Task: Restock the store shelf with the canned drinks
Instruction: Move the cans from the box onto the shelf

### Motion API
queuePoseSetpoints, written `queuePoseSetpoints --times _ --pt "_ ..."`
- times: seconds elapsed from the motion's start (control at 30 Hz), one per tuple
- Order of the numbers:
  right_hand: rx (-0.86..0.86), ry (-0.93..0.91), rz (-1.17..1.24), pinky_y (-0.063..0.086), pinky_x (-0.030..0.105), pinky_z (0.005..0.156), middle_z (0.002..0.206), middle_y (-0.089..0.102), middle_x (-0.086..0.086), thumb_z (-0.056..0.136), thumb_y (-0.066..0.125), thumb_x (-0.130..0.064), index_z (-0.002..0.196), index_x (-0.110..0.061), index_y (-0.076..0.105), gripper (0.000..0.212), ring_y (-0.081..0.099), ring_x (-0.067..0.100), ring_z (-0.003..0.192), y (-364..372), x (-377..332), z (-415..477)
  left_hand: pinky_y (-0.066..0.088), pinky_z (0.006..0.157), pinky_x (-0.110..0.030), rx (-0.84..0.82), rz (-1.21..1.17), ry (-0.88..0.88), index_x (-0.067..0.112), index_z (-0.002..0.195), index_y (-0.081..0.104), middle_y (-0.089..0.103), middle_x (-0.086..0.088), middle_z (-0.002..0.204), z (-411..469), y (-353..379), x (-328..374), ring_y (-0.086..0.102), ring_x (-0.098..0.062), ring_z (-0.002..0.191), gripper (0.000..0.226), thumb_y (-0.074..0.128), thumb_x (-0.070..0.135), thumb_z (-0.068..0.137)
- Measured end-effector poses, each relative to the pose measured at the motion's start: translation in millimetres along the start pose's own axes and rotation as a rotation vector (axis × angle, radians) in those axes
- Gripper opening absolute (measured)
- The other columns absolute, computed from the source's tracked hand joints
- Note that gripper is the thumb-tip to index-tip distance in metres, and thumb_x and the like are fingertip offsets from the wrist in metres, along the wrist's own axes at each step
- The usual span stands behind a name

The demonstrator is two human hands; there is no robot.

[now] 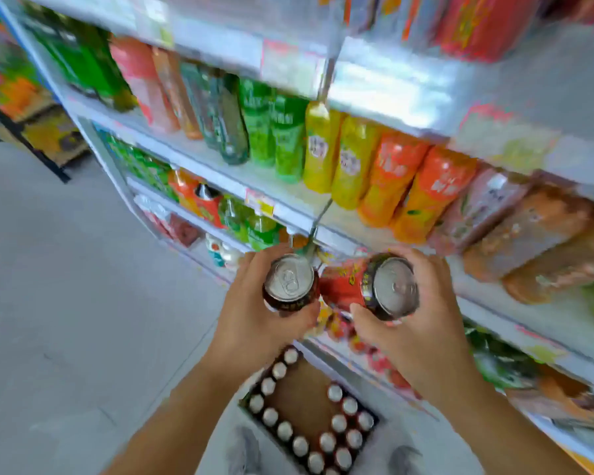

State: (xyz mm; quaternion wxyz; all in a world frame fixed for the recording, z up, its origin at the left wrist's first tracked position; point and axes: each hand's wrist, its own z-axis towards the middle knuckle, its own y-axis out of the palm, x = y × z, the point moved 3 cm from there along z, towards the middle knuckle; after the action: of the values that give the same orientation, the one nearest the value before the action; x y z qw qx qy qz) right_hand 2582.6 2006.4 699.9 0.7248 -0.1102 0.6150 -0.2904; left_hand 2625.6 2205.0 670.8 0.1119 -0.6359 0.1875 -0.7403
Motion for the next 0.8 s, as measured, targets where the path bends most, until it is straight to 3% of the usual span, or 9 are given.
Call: queuePoseSetpoints --times 0.1,0.17,0.2,0.27,0.33,0.4,0.53,0.67,0.8 --pt "0.153 -0.167 0.009 0.039 0.013 0.096 0.117 0.043 -0.033 0.058 0.068 -0.048 0.116 -0.05 0.041 0.064 0.047 -0.011 0.112 -58.8 -60.3 22.0 0.049 0.086 -0.017 -0.002 -0.098 0.135 0.043 0.123 0.049 0.062 0.013 0.113 20.1 -14.0 81.4 0.062 -0.004 0.108 0.071 0.086 0.022 0.065" --pt "0.224 -0.217 0.075 0.048 0.034 0.097 0.119 0.051 -0.025 0.057 0.071 -0.043 0.114 -0.054 0.041 0.066 0.056 0.004 0.113 -97.1 -92.3 33.1 0.046 0.078 -0.008 0.01 -0.166 0.227 0.046 0.12 0.047 0.064 0.019 0.107 32.2 -19.3 132.5 0.063 0.002 0.1 0.071 0.084 0.029 0.062" --pt "0.26 -0.234 0.097 0.051 0.036 0.093 0.115 0.054 -0.024 0.056 0.072 -0.043 0.113 -0.053 0.041 0.066 0.059 0.006 0.107 -116.6 -104.5 37.0 0.046 0.077 -0.008 0.023 -0.176 0.271 0.047 0.118 0.046 0.064 0.021 0.106 37.9 -20.5 155.2 0.063 0.003 0.098 0.069 0.082 0.037 0.059" --pt "0.355 -0.291 0.122 0.049 0.018 0.085 0.105 0.057 -0.029 0.056 0.071 -0.043 0.11 -0.048 0.041 0.062 0.06 -0.002 0.097 -152.6 -123.6 44.0 0.048 0.075 -0.01 0.041 -0.217 0.347 0.042 0.113 0.051 0.067 0.022 0.102 47.8 -19.5 194.4 0.065 0.002 0.093 0.063 0.079 0.042 0.057" --pt "0.45 -0.321 0.099 0.043 0.007 0.082 0.101 0.057 -0.027 0.057 0.073 -0.04 0.107 -0.041 0.042 0.059 0.058 -0.009 0.092 -183.8 -133.2 54.0 0.046 0.071 -0.008 0.042 -0.29 0.407 0.033 0.107 0.056 0.069 0.021 0.094 58.2 -15.0 225.5 0.065 0.005 0.084 0.052 0.084 0.027 0.063" --pt "0.499 -0.268 0.062 0.045 0.013 0.084 0.101 0.058 -0.023 0.055 0.073 -0.044 0.107 -0.038 0.043 0.061 0.059 -0.007 0.091 -206.3 -130.9 69.0 0.046 0.072 -0.009 0.053 -0.307 0.458 0.031 0.106 0.059 0.07 0.019 0.093 68.1 -7.6 249.5 0.064 0.007 0.083 0.047 0.083 0.021 0.067" --pt "0.457 -0.159 -0.038 0.052 0.035 0.091 0.106 0.064 -0.017 0.054 0.071 -0.048 0.104 -0.05 0.047 0.056 0.064 0.007 0.095 -223.8 -112.1 111.3 0.047 0.081 -0.012 0.109 -0.261 0.469 0.033 0.113 0.06 0.069 0.012 0.106 90.1 5.5 262.4 0.064 0.006 0.092 0.053 0.078 0.04 0.064" --pt "0.352 -0.096 -0.082 0.047 0.029 0.092 0.11 0.061 -0.013 0.069 0.078 -0.027 0.114 -0.042 0.051 0.055 0.06 0.011 0.103 -224.7 -100.6 154.6 0.046 0.077 -0.01 0.132 -0.28 0.421 0.027 0.114 0.063 0.071 0.016 0.097 103.8 1.3 259.7 0.064 0.008 0.083 0.05 0.083 0.028 0.069" --pt "0.287 -0.051 -0.056 0.043 0.025 0.083 0.106 0.06 -0.009 0.073 0.074 -0.016 0.107 -0.036 0.05 0.046 0.058 0.011 0.096 -221.3 -83.9 180.9 0.043 0.071 -0.004 0.147 -0.272 0.392 0.021 0.118 0.062 0.07 0.013 0.1 109.6 -10.0 254.1 0.062 0.011 0.079 0.046 0.081 0.015 0.076"
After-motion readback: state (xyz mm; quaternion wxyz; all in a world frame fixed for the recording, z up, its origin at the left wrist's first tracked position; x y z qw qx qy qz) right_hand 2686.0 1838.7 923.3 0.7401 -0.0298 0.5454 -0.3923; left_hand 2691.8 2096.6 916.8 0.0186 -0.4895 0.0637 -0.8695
